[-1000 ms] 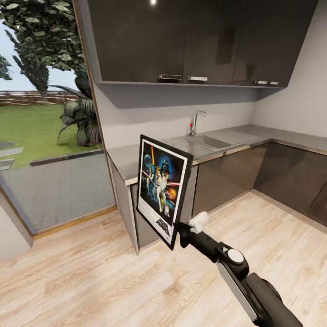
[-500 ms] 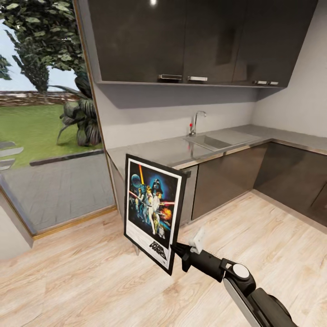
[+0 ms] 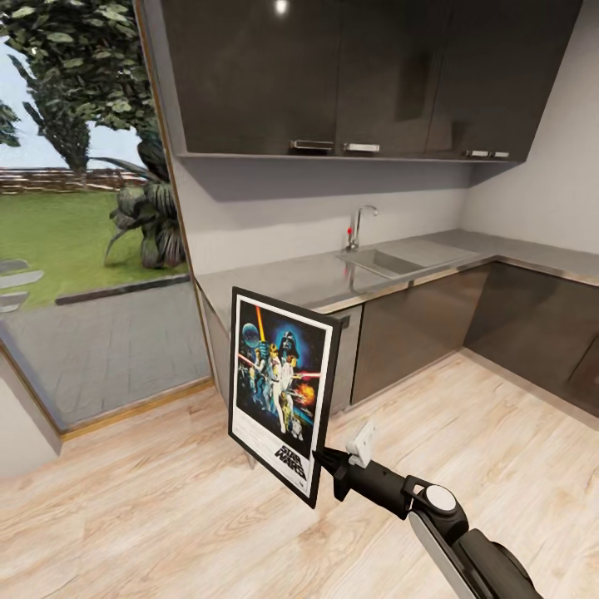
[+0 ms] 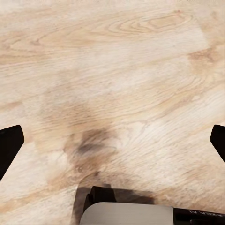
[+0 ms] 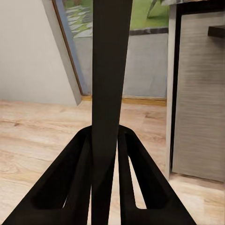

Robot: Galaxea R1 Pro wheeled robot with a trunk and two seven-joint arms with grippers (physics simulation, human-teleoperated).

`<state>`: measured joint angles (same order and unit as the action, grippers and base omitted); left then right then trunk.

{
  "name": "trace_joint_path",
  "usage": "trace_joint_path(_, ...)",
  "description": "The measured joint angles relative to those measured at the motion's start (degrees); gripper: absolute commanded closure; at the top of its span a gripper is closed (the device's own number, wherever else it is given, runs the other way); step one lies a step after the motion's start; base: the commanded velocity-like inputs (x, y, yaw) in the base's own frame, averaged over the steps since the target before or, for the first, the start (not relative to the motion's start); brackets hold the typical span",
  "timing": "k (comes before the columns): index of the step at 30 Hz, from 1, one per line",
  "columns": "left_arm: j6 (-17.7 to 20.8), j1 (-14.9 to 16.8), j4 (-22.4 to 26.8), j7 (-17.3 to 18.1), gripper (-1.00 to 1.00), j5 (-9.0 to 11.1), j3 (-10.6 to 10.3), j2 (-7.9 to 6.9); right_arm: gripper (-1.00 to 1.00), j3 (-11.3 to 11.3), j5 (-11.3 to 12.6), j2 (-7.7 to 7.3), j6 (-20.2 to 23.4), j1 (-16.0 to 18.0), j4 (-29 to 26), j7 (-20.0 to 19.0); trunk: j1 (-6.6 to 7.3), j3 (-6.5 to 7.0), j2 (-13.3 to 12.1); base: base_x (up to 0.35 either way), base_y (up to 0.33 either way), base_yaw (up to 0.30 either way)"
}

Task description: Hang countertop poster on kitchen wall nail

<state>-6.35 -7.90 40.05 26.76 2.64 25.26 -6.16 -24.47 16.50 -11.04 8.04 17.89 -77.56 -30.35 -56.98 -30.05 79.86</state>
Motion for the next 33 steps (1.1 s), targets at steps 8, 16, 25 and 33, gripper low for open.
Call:
trace_joint_path(8, 0.14, 0.00, -0.04, 0.01, -1.00, -0.01, -0.09, 0.00, 1.00, -0.03, 0.00, 0.00, 0.00, 0.00, 0.00, 0.07, 1.76, 1.44, -3.21, 0.000, 0.000, 0.000)
trace_joint_path(16, 5.84, 0.13, 4.40, 0.13, -1.00, 0.13, -1.04, -0.67, 1.00, 0.00, 0.00, -0.06, 0.09, 0.00, -0.13, 0.01, 3.52, 2.88, -6.42, 0.000, 0.000, 0.000)
trace_joint_path(25, 13.04, 0.18, 12.99, 0.09, -1.00, 0.19, -6.13, -0.75, 1.00, 0.09, 0.08, -0.08, 0.37, 0.01, -0.48, -0.09, 5.49, 4.49, -10.03, 0.000, 0.000, 0.000)
trace_joint_path(33, 13.18, 0.18, 11.77, 0.09, -1.00, 0.10, -7.65, -0.83, 1.00, 0.09, 0.02, -0.08, 0.40, 0.01, -0.52, -0.04, 7.25, 5.93, -13.24, 0.000, 0.000, 0.000)
